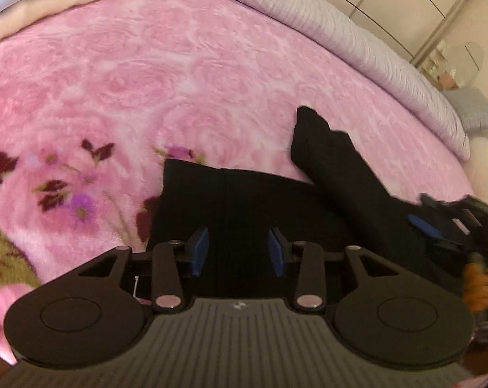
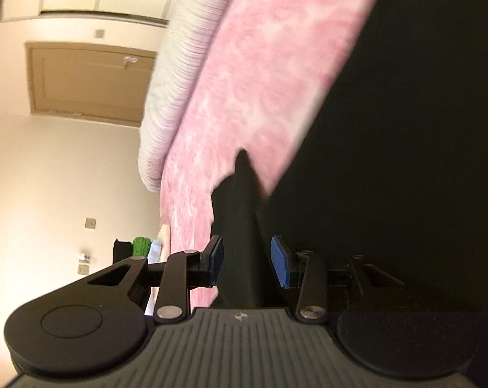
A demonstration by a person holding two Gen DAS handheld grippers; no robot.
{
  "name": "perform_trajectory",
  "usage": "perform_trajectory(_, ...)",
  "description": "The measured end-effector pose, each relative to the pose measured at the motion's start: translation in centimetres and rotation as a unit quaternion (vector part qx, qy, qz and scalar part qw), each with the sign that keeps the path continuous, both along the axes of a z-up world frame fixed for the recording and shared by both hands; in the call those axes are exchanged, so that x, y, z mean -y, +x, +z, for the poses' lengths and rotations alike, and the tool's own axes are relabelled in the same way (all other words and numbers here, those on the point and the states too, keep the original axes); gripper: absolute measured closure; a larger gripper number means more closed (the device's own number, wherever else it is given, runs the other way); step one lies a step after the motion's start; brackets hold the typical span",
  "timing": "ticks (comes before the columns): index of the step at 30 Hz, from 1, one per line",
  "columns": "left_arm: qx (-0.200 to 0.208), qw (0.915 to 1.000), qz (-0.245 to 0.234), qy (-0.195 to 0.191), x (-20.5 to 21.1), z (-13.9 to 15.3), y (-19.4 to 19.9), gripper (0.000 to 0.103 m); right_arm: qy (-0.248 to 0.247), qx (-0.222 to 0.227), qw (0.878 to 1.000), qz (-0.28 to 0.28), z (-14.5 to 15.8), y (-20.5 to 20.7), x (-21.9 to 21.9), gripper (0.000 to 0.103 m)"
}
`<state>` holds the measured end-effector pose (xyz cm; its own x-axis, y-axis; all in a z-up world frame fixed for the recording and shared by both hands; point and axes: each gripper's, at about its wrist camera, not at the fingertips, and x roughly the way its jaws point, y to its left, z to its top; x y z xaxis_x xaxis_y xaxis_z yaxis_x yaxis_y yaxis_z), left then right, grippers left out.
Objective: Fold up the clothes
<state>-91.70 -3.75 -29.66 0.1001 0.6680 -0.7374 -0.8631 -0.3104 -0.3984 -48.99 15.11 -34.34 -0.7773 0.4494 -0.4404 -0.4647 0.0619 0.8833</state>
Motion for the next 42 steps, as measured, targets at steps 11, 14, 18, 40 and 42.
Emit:
perform_trajectory(11, -0.001, 0.9995, 0.029, -0.013, 1.4, 0.3, -2.9, 0.064, -0.002, 0.078, 0.996, 0.041, -0.5, -4.7, -5.0, 0.073)
perform_trajectory(14, 0.007, 0.9993, 0.031, -0.017, 2.2, 0.1, -2.9, 0.064, 0.032, 0.117, 0.990, 0.072, 0.2, -6.7, -4.7, 0.091)
perform_trajectory(18, 0.012, 0.9988, 0.045, -0.015, 3.4, 0.3, -3.2, 0.064, 0.125, 0.122, 0.978, 0.112, 2.8, -9.0, -2.9, 0.095)
perform_trajectory(40, -0.042, 0.9959, 0.070, -0.038, 5.7, 0.7, -1.2, 0.059, 0.107, 0.195, 0.974, 0.039, 2.5, -0.9, 9.0, 0.044)
perform_trajectory(42, -0.048, 0.9959, 0.066, -0.039, 5.6, 0.7, -1.1, 0.058, 0.092, 0.179, 0.979, 0.025, 2.2, 0.2, 8.7, 0.044)
